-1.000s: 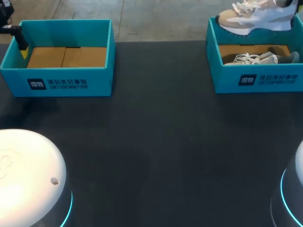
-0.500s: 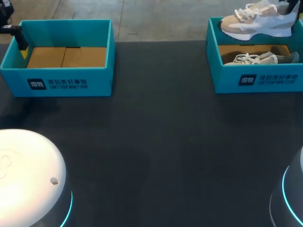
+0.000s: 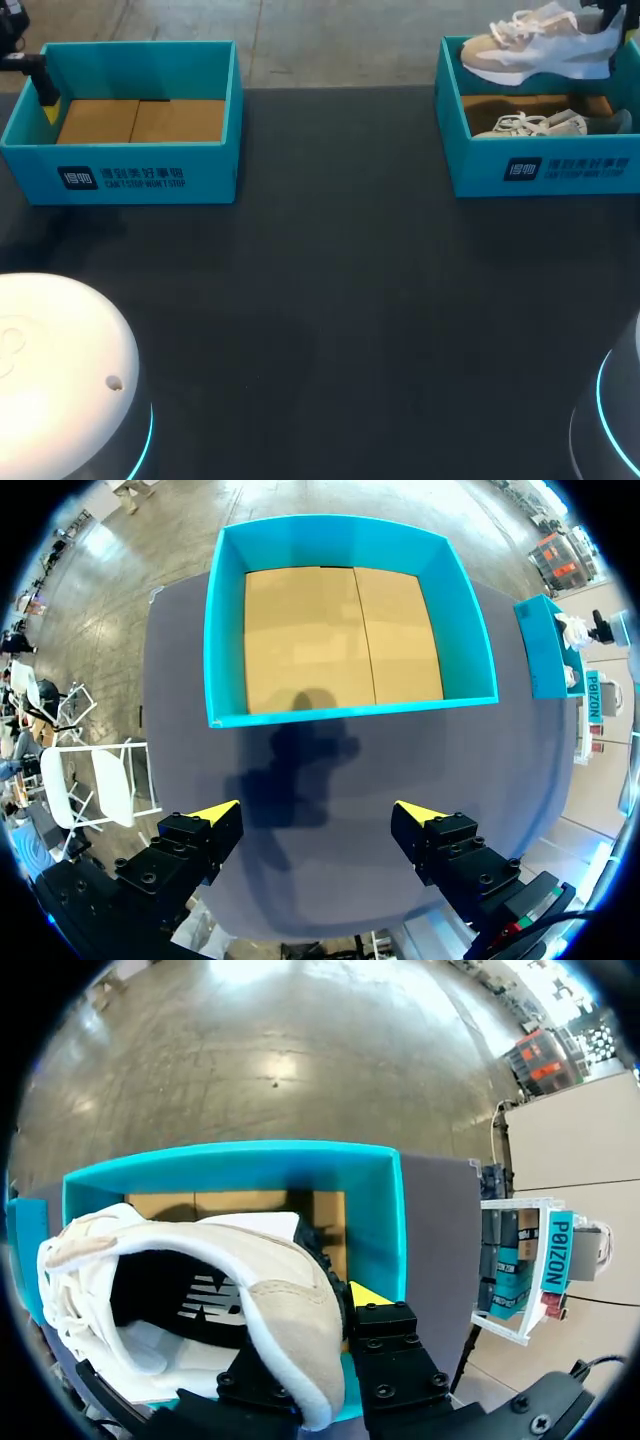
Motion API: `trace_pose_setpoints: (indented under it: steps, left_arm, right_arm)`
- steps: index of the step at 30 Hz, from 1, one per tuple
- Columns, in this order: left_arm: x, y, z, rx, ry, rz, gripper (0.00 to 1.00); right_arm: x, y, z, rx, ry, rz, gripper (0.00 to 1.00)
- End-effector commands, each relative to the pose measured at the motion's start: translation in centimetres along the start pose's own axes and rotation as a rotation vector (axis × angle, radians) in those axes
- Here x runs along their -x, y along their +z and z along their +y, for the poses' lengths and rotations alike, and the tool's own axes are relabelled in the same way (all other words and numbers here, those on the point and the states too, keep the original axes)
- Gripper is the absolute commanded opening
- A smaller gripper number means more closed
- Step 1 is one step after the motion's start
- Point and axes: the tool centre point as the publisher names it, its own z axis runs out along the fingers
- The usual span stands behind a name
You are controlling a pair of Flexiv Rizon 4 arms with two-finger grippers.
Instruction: Take the shoe out of the shoebox, open the shoe tongue, remove and reinsert the insole, then place the shoe into the shoebox
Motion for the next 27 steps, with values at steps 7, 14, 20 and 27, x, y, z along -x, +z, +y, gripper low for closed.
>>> trace_pose_setpoints:
  steps: [7, 14, 20, 27]
  left_arm:
    - [0.0, 0.0, 0.1, -0.002, 0.000, -0.001, 1.00]
    - [0.0, 0.0, 0.1, -0.002, 0.000, -0.001, 1.00]
    - [0.0, 0.0, 0.1, -0.002, 0.000, -0.001, 1.00]
    - [0.0, 0.0, 0.1, -0.002, 0.000, -0.001, 1.00]
  right_arm:
    - [0.2, 0.4, 0.4, -0.006, 0.018, 0.002, 0.00]
    - [1.2, 1.0, 0.0, 0.053, 0.101, -0.007, 0.00]
    - [1.5, 1.3, -0.2, 0.096, 0.133, -0.035, 0.00]
    - [1.4, 2.4, -0.5, 0.118, 0.143, -0.055, 0.00]
